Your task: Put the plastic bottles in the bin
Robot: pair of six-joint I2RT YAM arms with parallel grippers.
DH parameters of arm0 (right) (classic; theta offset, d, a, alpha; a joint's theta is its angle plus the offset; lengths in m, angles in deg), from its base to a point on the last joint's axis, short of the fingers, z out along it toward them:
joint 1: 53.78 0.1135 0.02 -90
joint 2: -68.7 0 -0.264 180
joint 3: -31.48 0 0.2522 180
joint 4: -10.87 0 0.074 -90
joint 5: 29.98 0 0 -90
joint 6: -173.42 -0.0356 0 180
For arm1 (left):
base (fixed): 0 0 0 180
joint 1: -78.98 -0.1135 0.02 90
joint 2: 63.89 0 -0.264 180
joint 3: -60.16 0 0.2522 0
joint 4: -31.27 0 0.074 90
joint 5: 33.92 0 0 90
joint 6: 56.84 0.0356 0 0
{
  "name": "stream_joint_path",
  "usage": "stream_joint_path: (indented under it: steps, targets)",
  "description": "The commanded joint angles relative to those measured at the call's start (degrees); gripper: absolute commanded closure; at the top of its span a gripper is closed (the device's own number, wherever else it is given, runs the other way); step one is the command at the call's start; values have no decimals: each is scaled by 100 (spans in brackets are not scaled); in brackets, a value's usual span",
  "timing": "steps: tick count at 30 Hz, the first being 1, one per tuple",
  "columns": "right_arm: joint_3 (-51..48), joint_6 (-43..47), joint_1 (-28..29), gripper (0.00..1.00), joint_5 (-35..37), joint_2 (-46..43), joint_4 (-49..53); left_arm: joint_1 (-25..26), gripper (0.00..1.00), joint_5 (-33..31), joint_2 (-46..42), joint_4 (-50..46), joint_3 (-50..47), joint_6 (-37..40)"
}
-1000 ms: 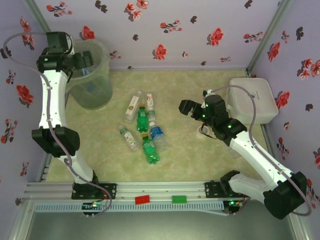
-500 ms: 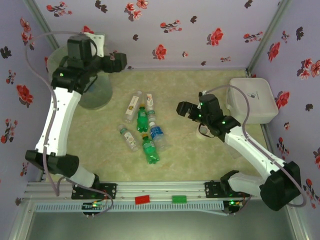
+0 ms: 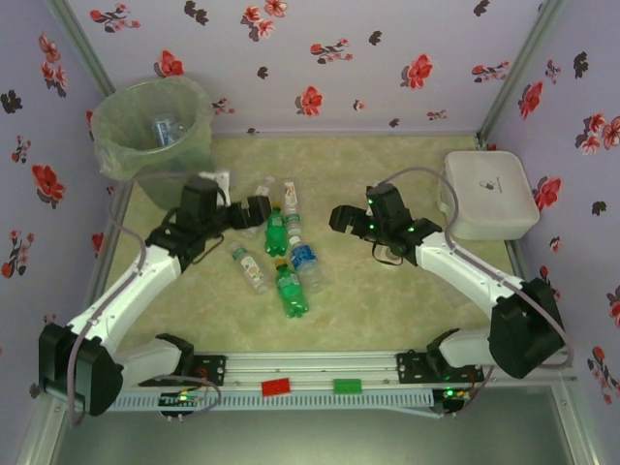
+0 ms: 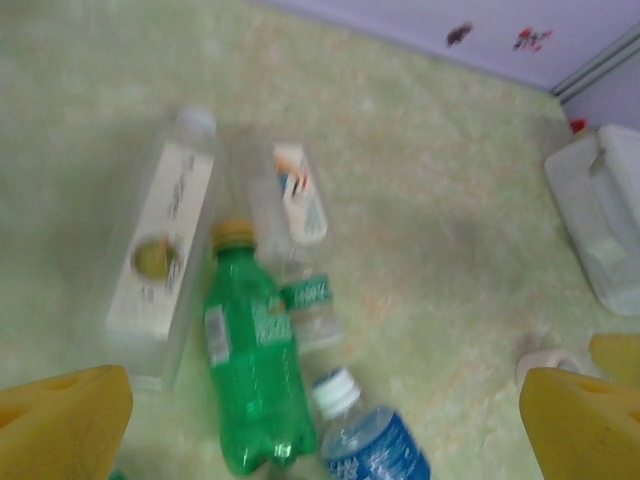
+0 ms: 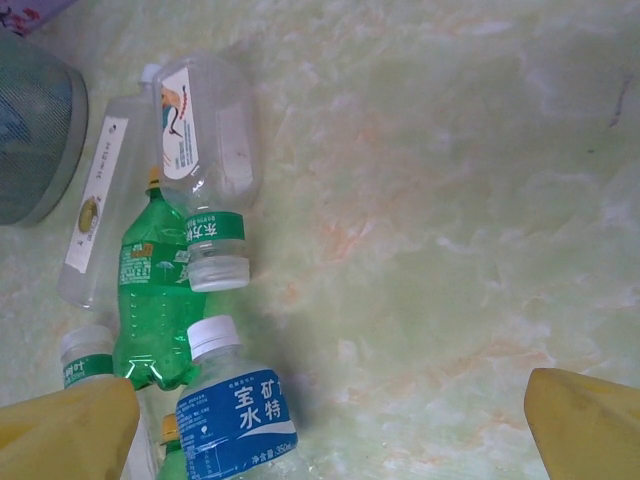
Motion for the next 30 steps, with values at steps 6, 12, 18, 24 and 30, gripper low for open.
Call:
stream_joint_path:
  steps: [6, 12, 18, 24, 30]
  targets:
    - [683, 257, 202, 0, -420, 889, -108, 509, 0, -955, -694, 1128, -1513, -1165]
    - [1584, 727, 428, 0, -280, 1656, 637, 514, 0, -1127, -840, 908, -1601, -1162]
    - [2734, 1390, 633, 0, -161, 2632, 1397, 516, 0, -1156, -859, 815, -1574, -1168]
    - [4190, 1760, 655, 2, -170, 3960, 1809, 530, 0, -1162, -1081, 672, -1642, -1264]
    - [5752, 1836, 708, 4, 149, 5212, 2315, 546, 0, -1169, -1451, 591, -1858, -1416]
